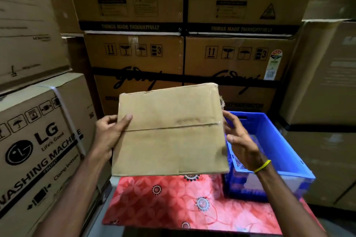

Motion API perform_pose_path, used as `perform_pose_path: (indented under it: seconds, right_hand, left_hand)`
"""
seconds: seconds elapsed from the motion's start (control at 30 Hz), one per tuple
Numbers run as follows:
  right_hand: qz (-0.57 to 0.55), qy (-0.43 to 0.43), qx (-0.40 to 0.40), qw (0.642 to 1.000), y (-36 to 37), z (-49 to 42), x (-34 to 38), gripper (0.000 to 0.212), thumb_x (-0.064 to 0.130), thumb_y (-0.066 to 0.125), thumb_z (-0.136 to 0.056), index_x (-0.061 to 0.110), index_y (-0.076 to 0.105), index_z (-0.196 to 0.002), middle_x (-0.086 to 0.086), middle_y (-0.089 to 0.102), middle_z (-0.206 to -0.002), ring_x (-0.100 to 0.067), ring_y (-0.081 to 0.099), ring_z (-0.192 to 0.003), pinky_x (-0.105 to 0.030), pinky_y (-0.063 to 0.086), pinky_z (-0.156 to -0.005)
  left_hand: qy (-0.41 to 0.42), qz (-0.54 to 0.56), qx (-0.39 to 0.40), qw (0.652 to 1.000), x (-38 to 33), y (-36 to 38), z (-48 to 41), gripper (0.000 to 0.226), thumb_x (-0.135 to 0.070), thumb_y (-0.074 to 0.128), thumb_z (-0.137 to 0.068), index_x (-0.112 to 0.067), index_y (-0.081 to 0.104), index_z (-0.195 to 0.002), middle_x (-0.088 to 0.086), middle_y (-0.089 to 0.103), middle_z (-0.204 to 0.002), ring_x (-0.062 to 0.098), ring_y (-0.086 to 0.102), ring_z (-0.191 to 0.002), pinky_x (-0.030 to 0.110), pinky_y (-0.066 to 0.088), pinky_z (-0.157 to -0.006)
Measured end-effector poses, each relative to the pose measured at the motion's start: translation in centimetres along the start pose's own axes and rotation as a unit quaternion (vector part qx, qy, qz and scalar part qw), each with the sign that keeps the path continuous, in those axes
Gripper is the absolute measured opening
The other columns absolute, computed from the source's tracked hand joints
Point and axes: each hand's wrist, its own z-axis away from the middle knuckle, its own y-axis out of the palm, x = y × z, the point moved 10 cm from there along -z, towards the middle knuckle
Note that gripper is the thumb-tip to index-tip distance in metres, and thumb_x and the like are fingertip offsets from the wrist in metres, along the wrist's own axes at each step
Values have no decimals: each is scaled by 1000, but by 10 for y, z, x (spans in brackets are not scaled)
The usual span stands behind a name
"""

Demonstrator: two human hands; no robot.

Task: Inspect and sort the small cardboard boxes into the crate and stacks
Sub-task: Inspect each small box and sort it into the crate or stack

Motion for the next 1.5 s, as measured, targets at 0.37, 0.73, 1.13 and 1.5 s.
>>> perform_pose_path:
  seconds: [0.37, 0.73, 1.13, 1.5]
  right_hand:
    - [-240, 262, -206, 912, -12, 10, -51, 53, 52, 56, -98, 7, 80, -86, -17, 76, -80, -33, 72, -68, -38, 60, -65]
    - [-115, 192, -133, 966, 8, 8, -56, 86, 57, 94, -55, 9, 75, -124, -17, 77, -122, -40, 72, -115, -48, 61, -93]
    - [177, 97, -224, 953, -18, 14, -56, 91, 58, 101, -39, 22, 67, -115, 2, 81, -103, -14, 79, -93, -47, 66, -85]
    - [-3, 124, -216, 969, -16, 22, -68, 78, 78, 68, -74, 20, 68, -126, -6, 79, -118, -25, 74, -112, -48, 57, -94]
  left_hand:
    - [-59, 206, 261, 941, 15, 42, 42, 55, -66, 83, -66, -26, 80, -104, -1, 80, -88, 16, 78, -81, 37, 64, -69]
    - [-45, 30, 141, 989, 38, 32, 33, 54, -47, 83, -79, -17, 72, -122, 11, 80, -114, 25, 79, -94, 36, 62, -75]
    - [18, -111, 45, 993, 44, 33, 46, 78, -58, 100, -43, -26, 73, -109, -4, 82, -98, 20, 80, -88, 53, 65, -80]
    - [48, -96, 103, 989, 38, 30, 46, 96, -46, 95, -27, -21, 65, -114, 0, 76, -104, 7, 75, -82, 22, 62, -64]
